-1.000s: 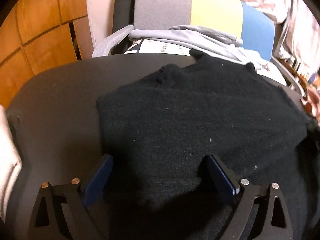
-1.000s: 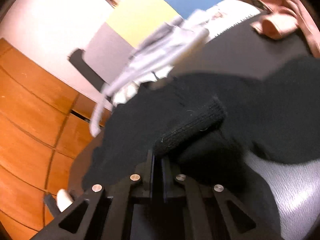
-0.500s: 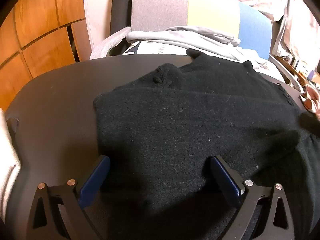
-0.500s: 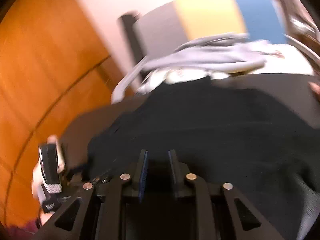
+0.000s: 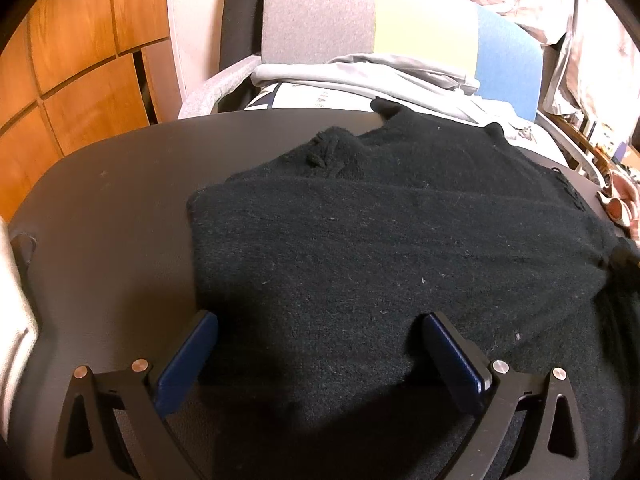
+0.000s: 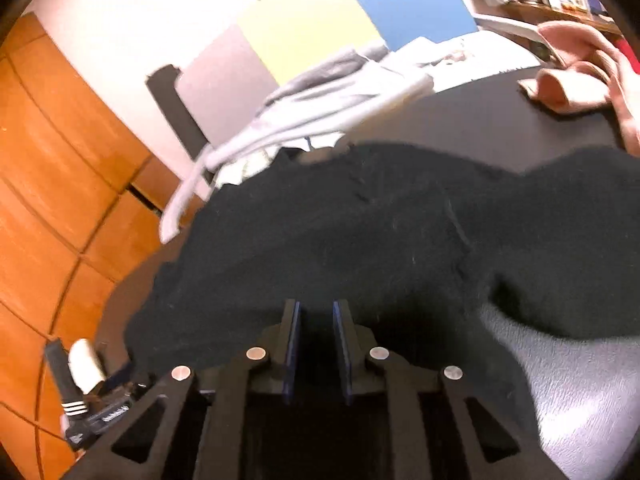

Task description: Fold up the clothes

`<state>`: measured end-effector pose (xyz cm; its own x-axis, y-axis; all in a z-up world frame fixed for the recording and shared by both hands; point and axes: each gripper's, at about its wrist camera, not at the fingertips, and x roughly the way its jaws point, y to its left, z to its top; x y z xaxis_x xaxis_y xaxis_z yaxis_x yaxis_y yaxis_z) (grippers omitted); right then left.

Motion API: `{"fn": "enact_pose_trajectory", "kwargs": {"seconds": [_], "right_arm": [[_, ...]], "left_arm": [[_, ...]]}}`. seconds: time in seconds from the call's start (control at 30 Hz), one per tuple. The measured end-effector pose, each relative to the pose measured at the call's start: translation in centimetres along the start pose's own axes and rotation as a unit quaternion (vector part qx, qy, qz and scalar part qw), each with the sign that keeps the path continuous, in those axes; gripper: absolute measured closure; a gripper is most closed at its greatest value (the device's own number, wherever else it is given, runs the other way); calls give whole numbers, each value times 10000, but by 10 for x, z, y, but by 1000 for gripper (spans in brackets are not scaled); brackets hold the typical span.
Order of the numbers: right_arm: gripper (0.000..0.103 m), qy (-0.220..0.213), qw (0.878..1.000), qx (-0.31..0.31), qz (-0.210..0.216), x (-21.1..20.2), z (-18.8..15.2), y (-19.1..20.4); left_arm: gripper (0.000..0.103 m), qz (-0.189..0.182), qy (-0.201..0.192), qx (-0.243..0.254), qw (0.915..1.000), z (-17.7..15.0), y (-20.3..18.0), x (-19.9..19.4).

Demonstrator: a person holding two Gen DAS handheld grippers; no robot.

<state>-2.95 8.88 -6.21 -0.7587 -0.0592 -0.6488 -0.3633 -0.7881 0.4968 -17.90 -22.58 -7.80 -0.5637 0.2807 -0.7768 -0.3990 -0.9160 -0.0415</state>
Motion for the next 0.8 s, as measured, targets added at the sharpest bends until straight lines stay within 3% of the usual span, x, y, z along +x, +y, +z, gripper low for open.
{"fn": "enact_pose_trajectory", "kwargs": {"seconds": [0.13, 0.23, 0.3, 0.37, 0.4, 0.47, 0.67, 0.8], "right_arm": [[85, 157, 9994, -295, -24, 19, 12, 12], [94, 358, 9973, -263, -582, 34, 16, 1], [103, 182, 9982, -72, -563, 34, 18, -5], [101, 47, 9988, 103, -484, 30, 18, -8], [97, 34, 9992, 170, -367, 24, 15, -7], [77, -6, 9994, 283, -196, 8, 7, -9], [77, -235, 9985, 454, -175, -72, -31, -45], [76, -698, 9875, 1262, -635, -140, -43, -104]], "left_arm": [[0, -6, -4, -7, 10000, 0, 1, 1], [0, -4, -16, -4, 10000, 0, 1, 1], [0, -14, -24, -10, 10000, 1, 2, 2], [0, -21, -33, -16, 10000, 0, 2, 2], [0, -23, -38, -19, 10000, 0, 2, 2], [0, -24, -40, -22, 10000, 1, 2, 2], [0, -9, -36, -15, 10000, 1, 2, 2], [0, 15, -31, 6, 10000, 1, 2, 1]]}}
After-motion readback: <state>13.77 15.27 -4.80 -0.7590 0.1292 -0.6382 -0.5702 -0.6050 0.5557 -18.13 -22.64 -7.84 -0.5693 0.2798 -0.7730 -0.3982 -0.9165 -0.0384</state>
